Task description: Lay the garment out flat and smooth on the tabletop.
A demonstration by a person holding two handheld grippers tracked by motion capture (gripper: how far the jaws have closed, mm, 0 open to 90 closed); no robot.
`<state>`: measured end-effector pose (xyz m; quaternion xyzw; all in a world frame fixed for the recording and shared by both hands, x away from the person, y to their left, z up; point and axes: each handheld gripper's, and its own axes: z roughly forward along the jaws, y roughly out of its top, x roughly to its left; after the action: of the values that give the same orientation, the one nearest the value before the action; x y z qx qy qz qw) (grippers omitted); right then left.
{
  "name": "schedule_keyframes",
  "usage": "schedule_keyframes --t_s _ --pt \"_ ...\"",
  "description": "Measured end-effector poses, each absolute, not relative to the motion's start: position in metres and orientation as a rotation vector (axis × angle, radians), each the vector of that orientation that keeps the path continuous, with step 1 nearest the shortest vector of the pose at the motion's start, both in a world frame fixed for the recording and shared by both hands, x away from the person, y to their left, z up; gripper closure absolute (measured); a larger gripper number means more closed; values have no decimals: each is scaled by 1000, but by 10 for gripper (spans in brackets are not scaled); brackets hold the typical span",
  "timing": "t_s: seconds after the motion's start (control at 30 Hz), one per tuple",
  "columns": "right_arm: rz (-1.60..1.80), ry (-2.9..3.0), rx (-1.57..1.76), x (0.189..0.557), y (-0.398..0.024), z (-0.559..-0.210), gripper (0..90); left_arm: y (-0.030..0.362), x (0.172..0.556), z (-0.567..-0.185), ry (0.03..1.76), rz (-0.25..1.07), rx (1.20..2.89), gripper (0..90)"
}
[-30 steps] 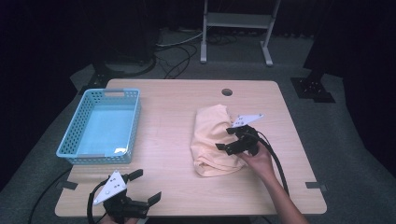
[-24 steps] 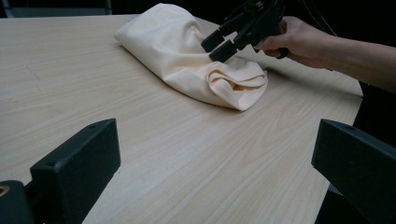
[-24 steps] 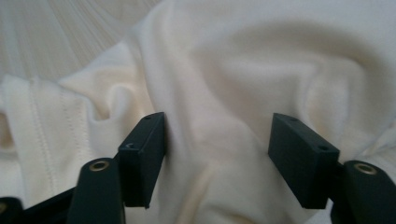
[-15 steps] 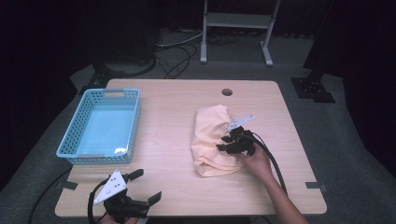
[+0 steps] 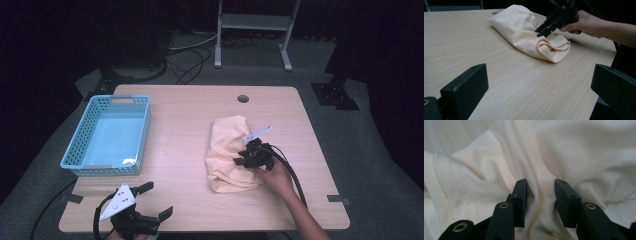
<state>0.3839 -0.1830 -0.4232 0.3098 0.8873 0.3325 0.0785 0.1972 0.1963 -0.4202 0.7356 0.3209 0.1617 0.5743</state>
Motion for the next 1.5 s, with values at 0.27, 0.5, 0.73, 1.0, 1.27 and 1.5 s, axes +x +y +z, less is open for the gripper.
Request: schedule_keyframes --t_s 0.27,0.5,0.73,1.0,1.27,1.5 --pt "1008 2653 930 366 -189 -424 630 194 195 -418 744 376 1718 5" --pt "1010 2655 930 346 -194 -425 630 189 192 -415 721 377 1731 5" --pt "1018 2657 923 326 -200 -425 631 183 192 -416 709 370 1754 4" --pt "1046 2645 925 303 -207 -427 631 179 190 -415 698 371 1760 4" --pt "1067 2623 910 279 -212 -429 628 172 186 -412 678 382 1786 5" --pt "1131 2673 916 278 -217 -427 494 159 190 -408 643 360 1796 5"
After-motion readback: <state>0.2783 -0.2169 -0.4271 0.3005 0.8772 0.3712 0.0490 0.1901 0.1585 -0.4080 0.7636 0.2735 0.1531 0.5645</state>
